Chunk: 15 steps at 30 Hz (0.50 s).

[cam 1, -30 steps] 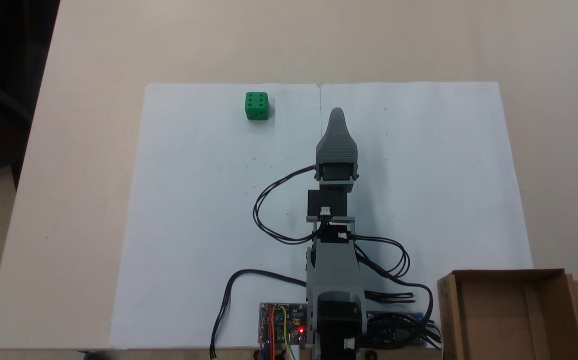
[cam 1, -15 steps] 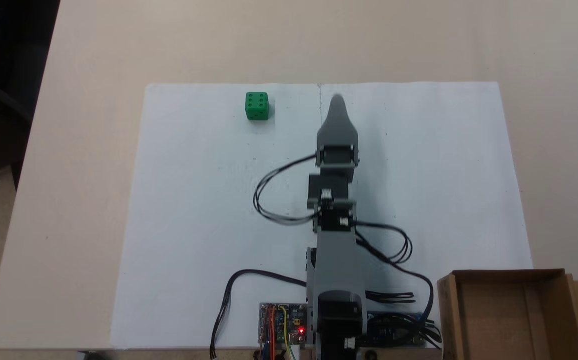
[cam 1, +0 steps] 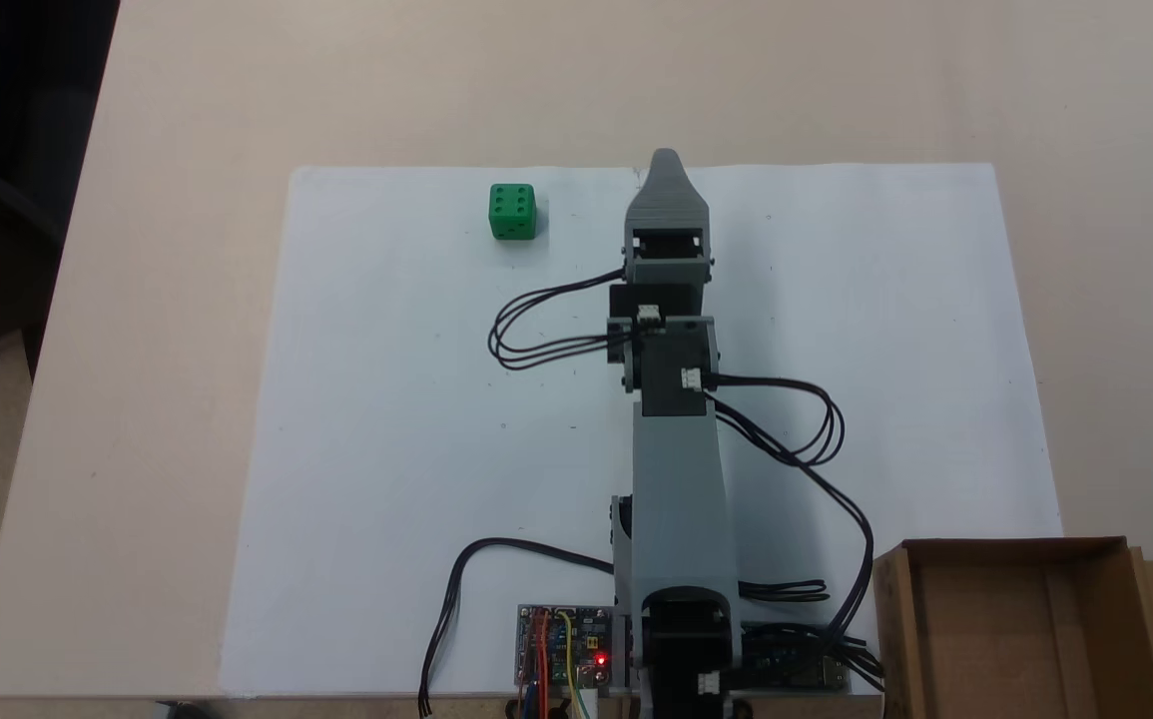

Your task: Grasp a green dice and put it in the bin.

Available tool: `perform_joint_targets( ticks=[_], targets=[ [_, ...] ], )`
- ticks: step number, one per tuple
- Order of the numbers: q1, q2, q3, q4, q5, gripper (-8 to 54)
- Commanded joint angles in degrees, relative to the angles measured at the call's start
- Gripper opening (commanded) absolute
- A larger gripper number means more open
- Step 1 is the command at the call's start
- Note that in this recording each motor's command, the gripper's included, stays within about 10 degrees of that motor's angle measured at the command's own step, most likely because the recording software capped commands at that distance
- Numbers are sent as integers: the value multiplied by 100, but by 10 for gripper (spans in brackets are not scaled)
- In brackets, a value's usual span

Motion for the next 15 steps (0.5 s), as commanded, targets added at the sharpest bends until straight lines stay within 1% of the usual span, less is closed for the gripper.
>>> perform_joint_targets(
  ticks=[1,4,9,12,15],
  targets=[
    [-360,-325,-624,921,475,433],
    [-571,-1292,-1424,1861,483,434],
    [-703,-3094,-3259,3373,501,436],
    [-756,-3929,-4351,4278,712,435],
    [-809,-4526,-5273,5096,1011,435]
  ],
)
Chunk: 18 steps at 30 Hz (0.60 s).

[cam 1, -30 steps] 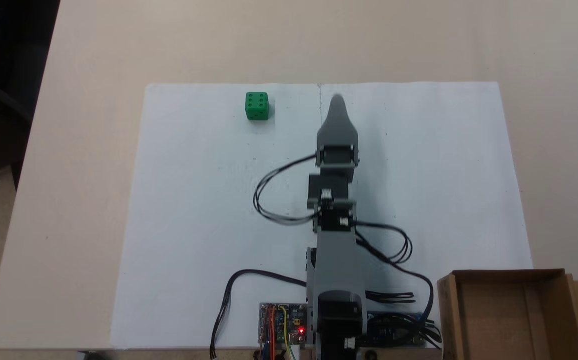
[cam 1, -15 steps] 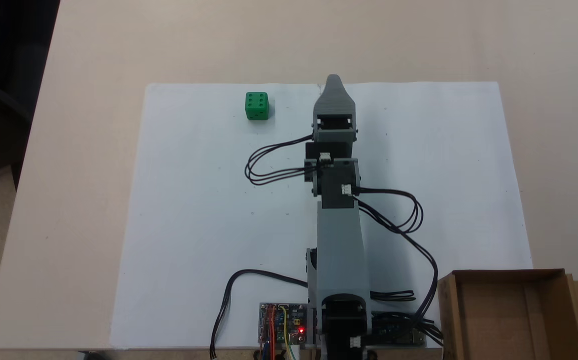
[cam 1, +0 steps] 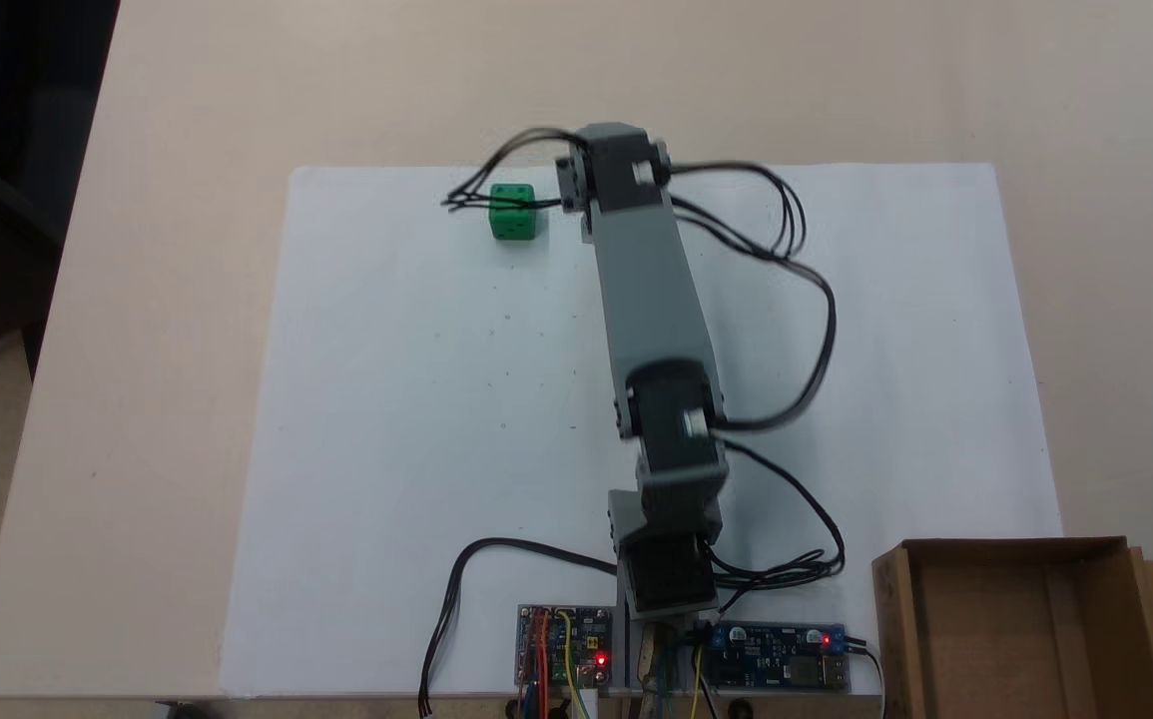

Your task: Grasp a green dice and put it in the bin.

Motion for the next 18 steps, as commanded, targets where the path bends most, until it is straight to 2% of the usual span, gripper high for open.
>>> perform_joint_targets(
  ticks=[1,11,18],
  targets=[
    [-132,-202,-738,938,756,435],
    [-193,-1802,-3217,3312,1538,434],
    [-536,-2637,-4034,3437,1696,434]
  ],
)
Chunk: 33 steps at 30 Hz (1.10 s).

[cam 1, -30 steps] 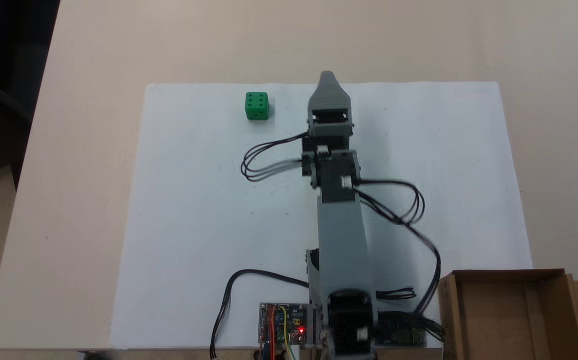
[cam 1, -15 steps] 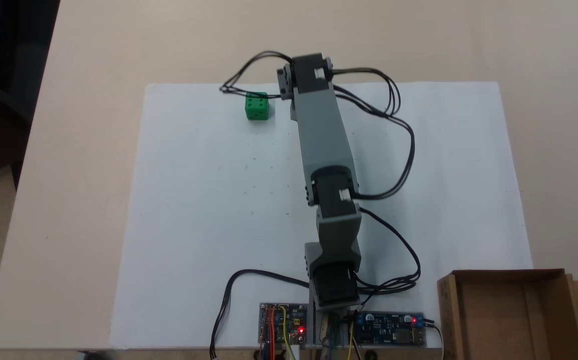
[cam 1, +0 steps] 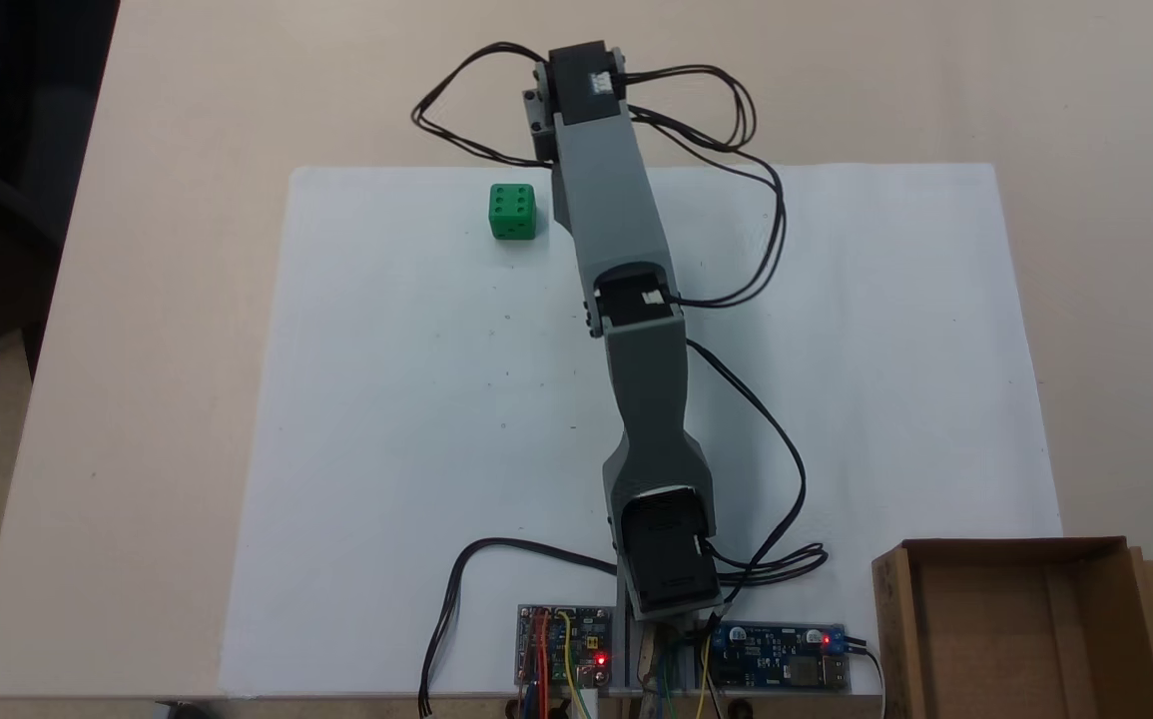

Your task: Grasp a green dice and put it in the bin.

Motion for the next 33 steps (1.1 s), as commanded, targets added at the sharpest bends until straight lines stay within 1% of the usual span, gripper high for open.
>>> perform_joint_targets(
  ticks=[1,6,7,15,22,33],
  targets=[
    [-237,-53,-466,589,466,434],
    [-563,-369,-756,589,615,432],
    [-677,-571,-940,589,659,432],
    [-809,-1151,-1573,545,826,432],
    [-870,-1380,-1846,492,958,431],
    [-976,-1556,-1863,439,1020,431]
  ],
)
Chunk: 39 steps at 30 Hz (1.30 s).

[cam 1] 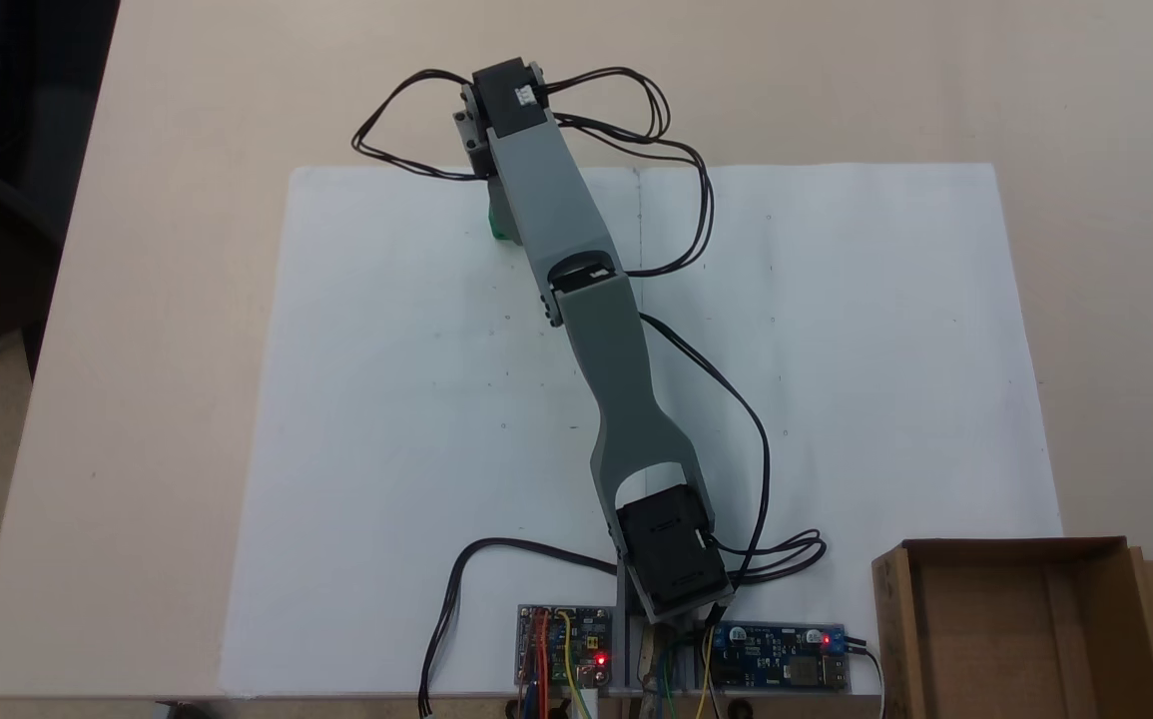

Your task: Grasp a green dice and put it in the bin.

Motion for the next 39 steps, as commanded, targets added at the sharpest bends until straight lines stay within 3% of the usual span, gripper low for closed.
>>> perform_joint_targets(
  ticks=[1,34,39],
  targets=[
    [-141,114,-272,413,448,431],
    [-413,-299,-281,-185,712,412],
    [-413,-308,-272,-185,712,358]
  ],
)
